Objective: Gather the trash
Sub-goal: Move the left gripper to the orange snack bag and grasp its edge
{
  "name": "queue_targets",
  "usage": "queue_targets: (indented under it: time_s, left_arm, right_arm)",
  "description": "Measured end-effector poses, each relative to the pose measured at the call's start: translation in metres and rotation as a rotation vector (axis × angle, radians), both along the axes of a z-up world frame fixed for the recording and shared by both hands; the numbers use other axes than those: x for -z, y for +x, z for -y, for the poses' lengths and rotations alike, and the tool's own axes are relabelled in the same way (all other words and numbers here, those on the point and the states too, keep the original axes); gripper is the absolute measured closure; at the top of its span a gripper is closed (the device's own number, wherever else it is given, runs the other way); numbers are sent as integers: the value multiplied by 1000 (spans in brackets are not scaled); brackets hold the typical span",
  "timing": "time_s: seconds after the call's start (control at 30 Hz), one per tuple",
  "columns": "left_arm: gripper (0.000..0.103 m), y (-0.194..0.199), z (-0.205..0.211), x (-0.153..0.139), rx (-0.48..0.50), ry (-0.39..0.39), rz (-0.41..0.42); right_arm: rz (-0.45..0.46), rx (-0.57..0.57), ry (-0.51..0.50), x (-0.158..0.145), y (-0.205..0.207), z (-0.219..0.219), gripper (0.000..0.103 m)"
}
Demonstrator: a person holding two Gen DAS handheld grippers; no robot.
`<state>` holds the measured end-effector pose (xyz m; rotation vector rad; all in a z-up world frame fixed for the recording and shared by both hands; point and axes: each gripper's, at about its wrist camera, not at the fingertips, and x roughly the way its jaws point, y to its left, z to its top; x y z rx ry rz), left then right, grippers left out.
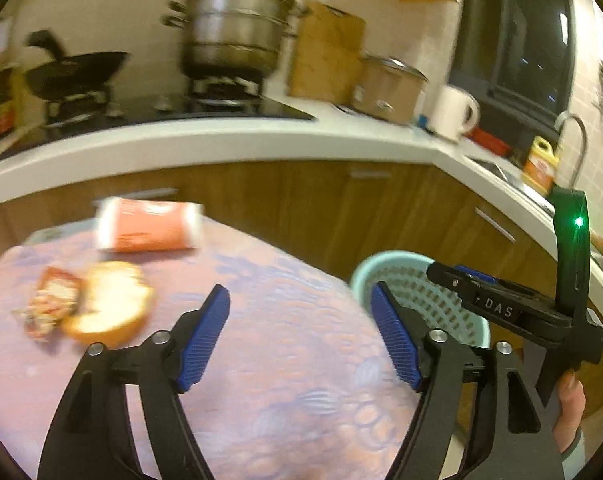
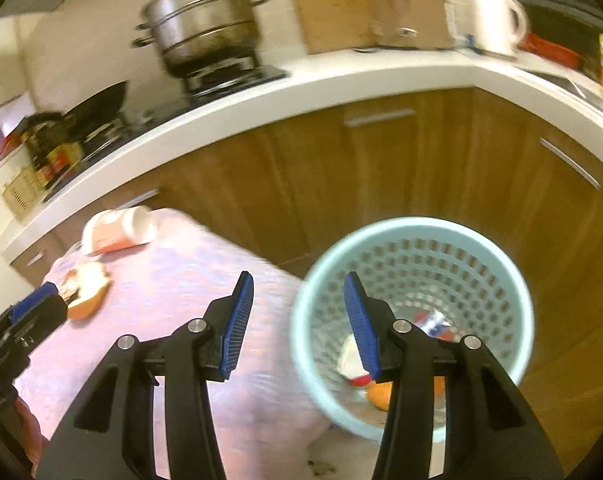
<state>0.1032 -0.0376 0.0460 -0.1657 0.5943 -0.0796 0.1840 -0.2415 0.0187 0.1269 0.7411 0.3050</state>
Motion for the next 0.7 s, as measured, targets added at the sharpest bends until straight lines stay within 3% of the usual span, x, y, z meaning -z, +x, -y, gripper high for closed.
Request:
queue_targets:
  time_s: [0.23, 0.33, 0.37, 0.5, 0.7]
  left_arm:
    - [28, -41, -85, -6, -226, -1, -3]
    - [28, -53, -121, 4, -313, 1, -54]
    - [28, -53, -133, 9, -333, -10, -75]
    - [28, -52, -176, 31, -406, -91, -167]
    - [28, -38, -206, 55, -430, -226, -246]
  right_arm:
    - [16, -198, -51, -7, -13, -93, 56]
    - [17, -313, -68, -2, -19, -129, 45]
    - [19, -371, -84, 1, -20, -144, 41]
    - [47, -519, -175, 13, -28, -190, 41]
    - [8, -606, -134, 25, -16, -214, 36]
